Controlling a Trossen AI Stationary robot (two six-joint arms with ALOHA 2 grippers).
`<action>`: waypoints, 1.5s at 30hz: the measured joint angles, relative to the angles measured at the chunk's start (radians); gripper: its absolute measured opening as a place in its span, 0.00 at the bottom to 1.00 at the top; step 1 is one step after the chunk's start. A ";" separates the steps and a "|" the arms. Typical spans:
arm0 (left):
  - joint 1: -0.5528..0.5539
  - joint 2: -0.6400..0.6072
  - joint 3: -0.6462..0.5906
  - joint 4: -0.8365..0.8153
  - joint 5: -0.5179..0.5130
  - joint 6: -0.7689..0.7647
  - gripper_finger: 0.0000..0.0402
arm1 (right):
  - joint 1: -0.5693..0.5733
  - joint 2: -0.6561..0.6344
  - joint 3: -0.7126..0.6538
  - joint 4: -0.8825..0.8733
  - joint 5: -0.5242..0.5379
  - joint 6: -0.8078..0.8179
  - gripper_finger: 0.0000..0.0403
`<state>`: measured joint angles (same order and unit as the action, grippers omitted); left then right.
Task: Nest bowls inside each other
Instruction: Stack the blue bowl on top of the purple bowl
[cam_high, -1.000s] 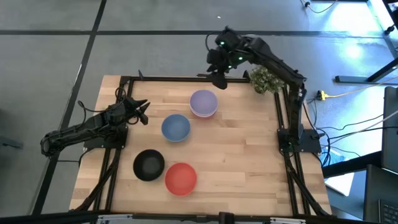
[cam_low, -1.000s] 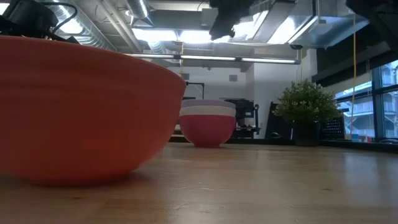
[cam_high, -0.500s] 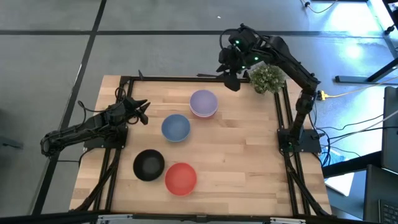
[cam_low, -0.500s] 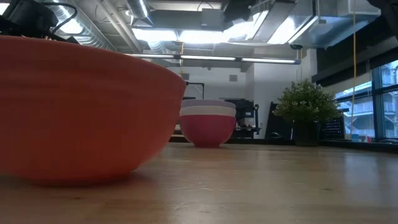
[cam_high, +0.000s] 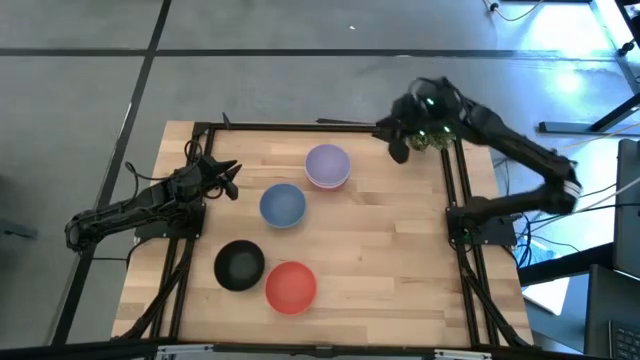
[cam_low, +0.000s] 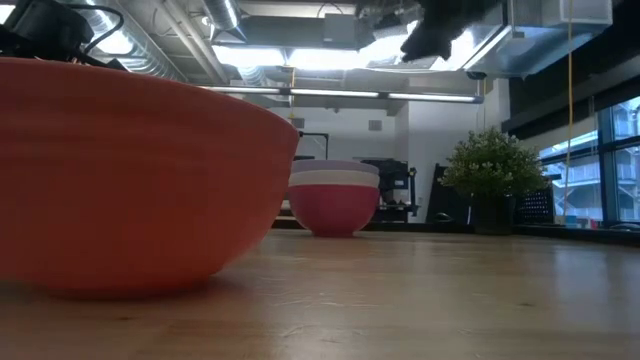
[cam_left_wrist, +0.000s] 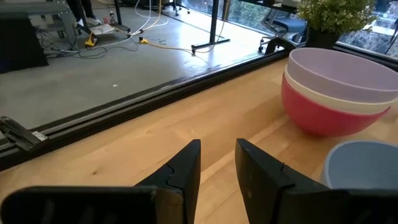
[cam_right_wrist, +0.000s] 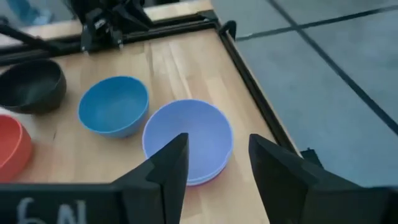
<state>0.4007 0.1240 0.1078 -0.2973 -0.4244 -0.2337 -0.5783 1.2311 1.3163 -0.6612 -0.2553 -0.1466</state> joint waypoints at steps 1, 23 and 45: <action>0.000 0.000 0.000 0.001 0.000 0.000 0.24 | -0.001 -0.044 -0.067 0.047 -0.005 0.023 0.42; 0.000 0.000 0.000 0.161 0.110 -0.026 0.24 | 0.100 -0.607 -1.018 0.843 -0.053 0.359 0.42; -0.001 0.085 0.001 0.290 0.417 -0.127 0.24 | 0.099 -0.678 -1.245 1.068 0.000 0.430 0.42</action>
<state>0.3996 0.2091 0.1091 -0.0077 -0.0074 -0.3604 -0.4789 0.5528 0.0715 0.4064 -0.2554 0.2832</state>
